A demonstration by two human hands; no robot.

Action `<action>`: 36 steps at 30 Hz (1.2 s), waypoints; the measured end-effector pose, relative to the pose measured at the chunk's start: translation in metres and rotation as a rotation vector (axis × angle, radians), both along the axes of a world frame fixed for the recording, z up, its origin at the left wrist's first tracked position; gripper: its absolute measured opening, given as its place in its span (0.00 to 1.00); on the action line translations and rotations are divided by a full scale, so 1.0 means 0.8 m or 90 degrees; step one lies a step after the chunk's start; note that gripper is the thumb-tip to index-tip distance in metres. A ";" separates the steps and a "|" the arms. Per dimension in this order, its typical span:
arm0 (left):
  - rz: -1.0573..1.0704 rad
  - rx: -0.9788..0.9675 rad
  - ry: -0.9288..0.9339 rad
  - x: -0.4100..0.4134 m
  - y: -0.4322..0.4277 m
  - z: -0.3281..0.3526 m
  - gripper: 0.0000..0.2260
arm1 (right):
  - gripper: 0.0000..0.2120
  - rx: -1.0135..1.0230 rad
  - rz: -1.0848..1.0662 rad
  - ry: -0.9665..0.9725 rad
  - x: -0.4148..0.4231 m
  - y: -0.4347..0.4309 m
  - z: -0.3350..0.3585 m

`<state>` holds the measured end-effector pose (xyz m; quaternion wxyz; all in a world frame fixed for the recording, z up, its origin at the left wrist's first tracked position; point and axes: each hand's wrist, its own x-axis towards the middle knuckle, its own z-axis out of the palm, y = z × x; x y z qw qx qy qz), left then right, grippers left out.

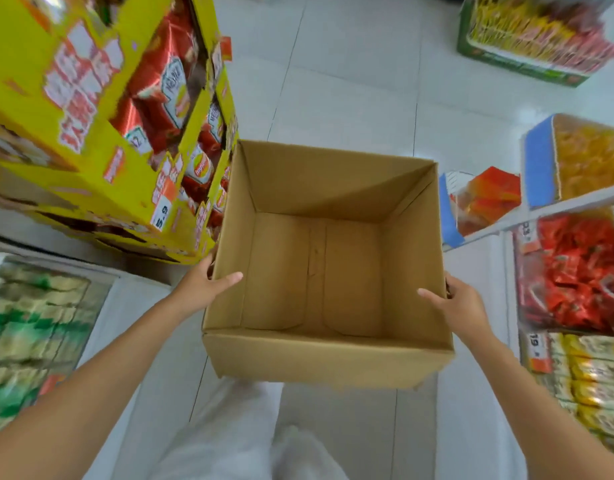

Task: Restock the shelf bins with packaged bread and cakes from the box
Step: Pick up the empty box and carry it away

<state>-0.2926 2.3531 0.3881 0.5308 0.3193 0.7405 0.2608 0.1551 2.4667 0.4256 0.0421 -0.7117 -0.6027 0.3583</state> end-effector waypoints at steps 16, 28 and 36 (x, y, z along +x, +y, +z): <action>0.087 0.027 -0.055 -0.022 0.551 -0.022 0.34 | 0.13 0.020 0.060 0.001 -0.052 0.612 0.008; 0.323 0.085 -0.097 -0.061 0.805 -0.026 0.36 | 0.08 0.028 0.332 -0.033 -0.208 1.056 0.026; 0.479 0.092 -0.057 -0.151 0.926 -0.077 0.35 | 0.10 0.041 0.508 -0.045 -0.419 1.271 -0.031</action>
